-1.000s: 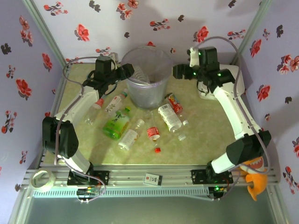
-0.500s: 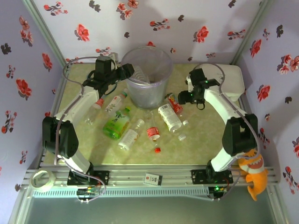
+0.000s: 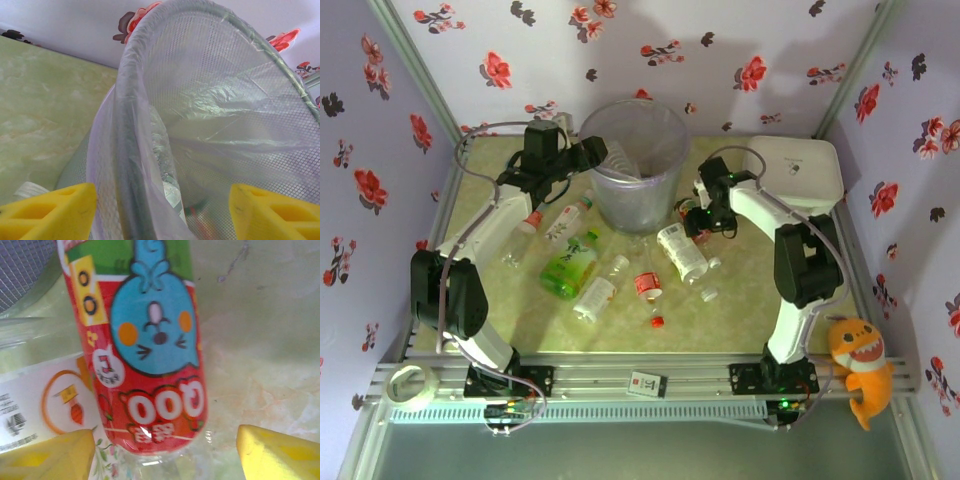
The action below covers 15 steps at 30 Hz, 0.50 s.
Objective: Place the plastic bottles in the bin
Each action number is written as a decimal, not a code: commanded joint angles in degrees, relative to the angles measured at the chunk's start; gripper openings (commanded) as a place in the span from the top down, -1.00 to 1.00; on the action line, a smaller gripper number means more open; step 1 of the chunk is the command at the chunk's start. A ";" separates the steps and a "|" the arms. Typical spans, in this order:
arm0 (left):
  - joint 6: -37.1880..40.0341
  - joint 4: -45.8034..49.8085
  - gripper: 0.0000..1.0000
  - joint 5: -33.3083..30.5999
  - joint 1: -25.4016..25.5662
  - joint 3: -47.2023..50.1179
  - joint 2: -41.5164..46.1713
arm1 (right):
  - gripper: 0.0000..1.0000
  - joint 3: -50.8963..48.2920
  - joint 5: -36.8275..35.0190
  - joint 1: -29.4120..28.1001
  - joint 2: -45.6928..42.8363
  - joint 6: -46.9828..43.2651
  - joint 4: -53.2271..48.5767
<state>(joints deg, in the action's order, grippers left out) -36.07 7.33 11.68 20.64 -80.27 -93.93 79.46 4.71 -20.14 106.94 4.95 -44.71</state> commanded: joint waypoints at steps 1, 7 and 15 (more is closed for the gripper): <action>0.24 1.29 -0.43 1.20 0.55 -0.39 -1.38 | -0.59 0.85 0.54 -0.38 3.06 -0.12 -0.78; 0.22 1.10 -0.43 1.14 0.62 -0.19 -1.44 | -0.61 -0.05 0.67 -0.54 6.30 0.14 0.16; 0.44 1.19 -0.43 1.15 0.59 -0.22 -1.34 | -0.56 0.06 -0.55 -0.52 8.15 0.85 0.68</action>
<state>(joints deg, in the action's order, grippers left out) -36.12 7.09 11.84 20.64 -80.27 -94.06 79.46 4.60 -20.29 114.45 5.10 -44.01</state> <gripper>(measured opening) 0.714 0.785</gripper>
